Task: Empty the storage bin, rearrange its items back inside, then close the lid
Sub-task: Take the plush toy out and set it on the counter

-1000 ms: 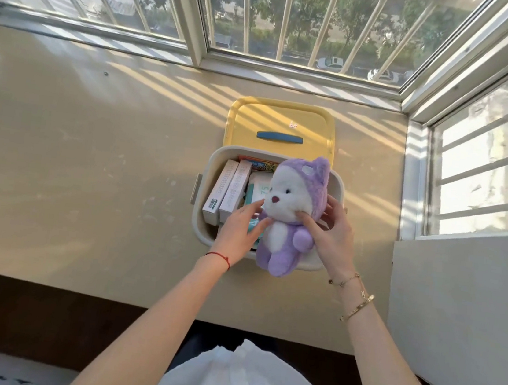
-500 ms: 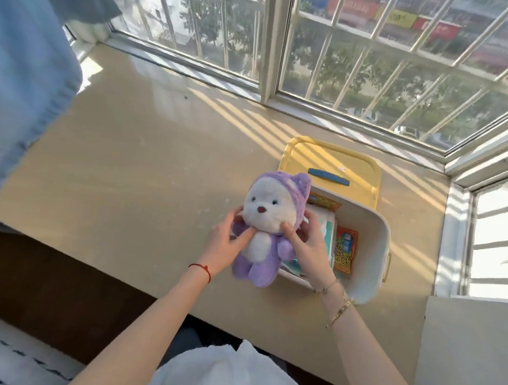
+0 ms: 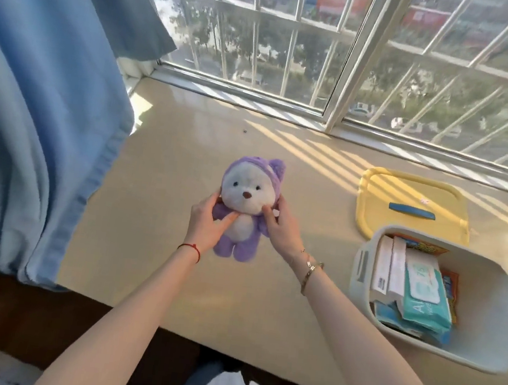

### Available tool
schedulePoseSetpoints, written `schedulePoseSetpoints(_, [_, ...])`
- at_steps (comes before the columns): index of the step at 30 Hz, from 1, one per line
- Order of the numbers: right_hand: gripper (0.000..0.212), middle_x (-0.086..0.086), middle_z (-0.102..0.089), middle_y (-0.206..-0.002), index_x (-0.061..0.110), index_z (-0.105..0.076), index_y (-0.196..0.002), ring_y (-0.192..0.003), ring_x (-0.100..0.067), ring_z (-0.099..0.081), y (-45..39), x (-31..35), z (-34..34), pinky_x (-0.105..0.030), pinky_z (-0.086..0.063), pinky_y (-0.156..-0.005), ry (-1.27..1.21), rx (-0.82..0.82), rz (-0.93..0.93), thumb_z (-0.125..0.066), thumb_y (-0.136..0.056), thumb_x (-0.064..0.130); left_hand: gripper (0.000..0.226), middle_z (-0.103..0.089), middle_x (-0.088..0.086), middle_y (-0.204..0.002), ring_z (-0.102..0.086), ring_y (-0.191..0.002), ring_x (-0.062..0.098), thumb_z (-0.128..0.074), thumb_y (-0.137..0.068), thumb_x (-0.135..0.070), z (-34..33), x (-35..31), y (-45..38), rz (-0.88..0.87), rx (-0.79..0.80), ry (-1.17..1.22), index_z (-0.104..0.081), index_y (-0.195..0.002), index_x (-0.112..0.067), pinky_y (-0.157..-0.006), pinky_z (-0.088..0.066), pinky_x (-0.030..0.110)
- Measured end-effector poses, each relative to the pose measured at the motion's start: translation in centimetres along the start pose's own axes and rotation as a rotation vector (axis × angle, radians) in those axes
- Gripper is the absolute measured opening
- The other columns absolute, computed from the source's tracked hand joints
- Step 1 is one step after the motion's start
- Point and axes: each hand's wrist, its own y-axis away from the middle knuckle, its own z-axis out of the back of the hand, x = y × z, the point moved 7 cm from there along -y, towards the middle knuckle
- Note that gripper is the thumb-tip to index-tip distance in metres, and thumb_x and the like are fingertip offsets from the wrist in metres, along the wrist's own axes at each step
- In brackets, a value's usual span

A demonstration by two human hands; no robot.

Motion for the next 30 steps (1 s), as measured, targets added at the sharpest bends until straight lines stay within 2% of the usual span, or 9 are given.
schedulePoseSetpoints(2, [0.036, 0.003, -0.058, -0.108, 0.011, -0.044, -0.131, -0.095, -0.015, -0.056, -3.3, 0.9, -3.5, -0.017, -0.037, -0.071, 0.017, 0.006, -0.015, -0.048, -0.098, 0.025, 0.041, -0.066, -0.007, -0.088, -0.058, -0.074, -0.001, -0.076, -0.077, -0.022, 2.6, 2.1, -3.3, 0.010, 0.007, -0.023, -0.063, -0.116, -0.019, -0.071, -0.046, 0.010])
schedulePoseSetpoints(4, [0.035, -0.002, -0.058, -0.110, 0.010, -0.044, -0.129, -0.101, -0.022, -0.058, -6.6, 1.1, -6.8, -0.023, -0.039, -0.079, 0.020, 0.020, -0.037, -0.048, -0.098, 0.025, 0.039, -0.064, -0.011, -0.083, -0.058, -0.072, -0.007, -0.076, -0.077, -0.022, 4.7, 4.1, -6.5, 0.003, 0.007, -0.035, -0.063, -0.115, -0.019, -0.066, -0.041, 0.003])
schedulePoseSetpoints(6, [0.037, -0.003, -0.058, -0.113, 0.010, -0.043, -0.130, -0.103, -0.022, -0.057, -9.8, 1.1, -9.9, -0.033, -0.044, -0.088, 0.012, 0.026, -0.040, -0.049, -0.097, 0.025, 0.039, -0.063, -0.014, -0.081, -0.058, -0.072, -0.007, -0.075, -0.078, -0.023, 6.4, 6.3, -9.6, 0.004, 0.009, -0.046, -0.063, -0.115, -0.020, -0.068, -0.044, 0.007])
schedulePoseSetpoints(9, [0.045, 0.001, -0.055, -0.114, 0.013, -0.038, -0.135, -0.101, -0.016, -0.054, -13.9, 1.1, -14.0, -0.028, -0.044, -0.085, 0.014, 0.054, -0.053, -0.053, -0.094, 0.024, 0.042, -0.064, -0.009, -0.087, -0.057, -0.074, 0.000, -0.074, -0.080, -0.026, 8.0, 9.8, -13.9, 0.012, 0.007, -0.065, -0.061, -0.119, -0.023, -0.075, -0.049, 0.020])
schedulePoseSetpoints(14, [0.059, -0.002, -0.052, -0.117, 0.010, -0.037, -0.134, -0.110, -0.021, -0.055, -19.1, -1.0, -19.1, -0.032, -0.047, -0.092, -0.012, 0.049, -0.047, -0.063, -0.081, 0.005, 0.046, -0.064, -0.007, -0.091, -0.056, -0.081, 0.009, -0.073, -0.081, -0.025, 9.1, 14.3, -19.1, -0.008, 0.017, -0.092, -0.058, -0.125, -0.023, -0.072, -0.039, 0.014])
schedulePoseSetpoints(18, [0.059, -0.006, -0.053, -0.121, 0.009, -0.036, -0.133, -0.109, -0.020, -0.053, -21.1, -2.1, -21.1, -0.031, -0.046, -0.091, 0.000, 0.047, -0.045, -0.062, -0.080, 0.004, 0.046, -0.065, -0.006, -0.091, -0.057, -0.080, 0.010, -0.070, -0.083, -0.025, 8.9, 17.0, -21.4, 0.012, 0.047, -0.098, -0.056, -0.127, -0.025, -0.065, -0.039, 0.005])
schedulePoseSetpoints(21, [0.058, -0.009, -0.057, -0.120, 0.011, -0.035, -0.131, -0.107, -0.029, -0.056, -21.7, -3.2, -21.8, -0.044, -0.048, -0.091, 0.066, 0.067, -0.091, -0.058, -0.078, 0.010, 0.041, -0.067, -0.003, -0.092, -0.059, -0.081, 0.010, -0.069, -0.082, -0.021, 8.4, 17.9, -21.8, 0.016, 0.053, -0.082, -0.059, -0.122, -0.023, -0.062, -0.036, -0.002])
schedulePoseSetpoints(27, [0.066, -0.013, -0.057, -0.121, 0.009, -0.027, -0.138, -0.106, -0.033, -0.055, -22.0, -4.1, -22.3, -0.046, -0.047, -0.090, 0.118, 0.088, -0.134, -0.055, -0.078, 0.006, 0.042, -0.069, 0.000, -0.093, -0.061, -0.083, 0.012, -0.067, -0.083, -0.021, 7.5, 19.1, -22.0, 0.032, 0.085, -0.125, -0.058, -0.124, -0.023, -0.073, -0.041, 0.014])
schedulePoseSetpoints(30, [0.069, -0.013, -0.057, -0.121, 0.010, -0.026, -0.141, -0.108, -0.030, -0.055, -21.9, -4.3, -22.0, -0.039, -0.047, -0.090, 0.145, 0.107, -0.132, -0.058, -0.080, 0.008, 0.042, -0.069, 0.003, -0.090, -0.061, -0.081, 0.015, -0.066, -0.083, -0.016, 7.4, 18.9, -21.8, -0.001, 0.106, -0.172, -0.058, -0.123, -0.019, -0.072, -0.045, 0.017])
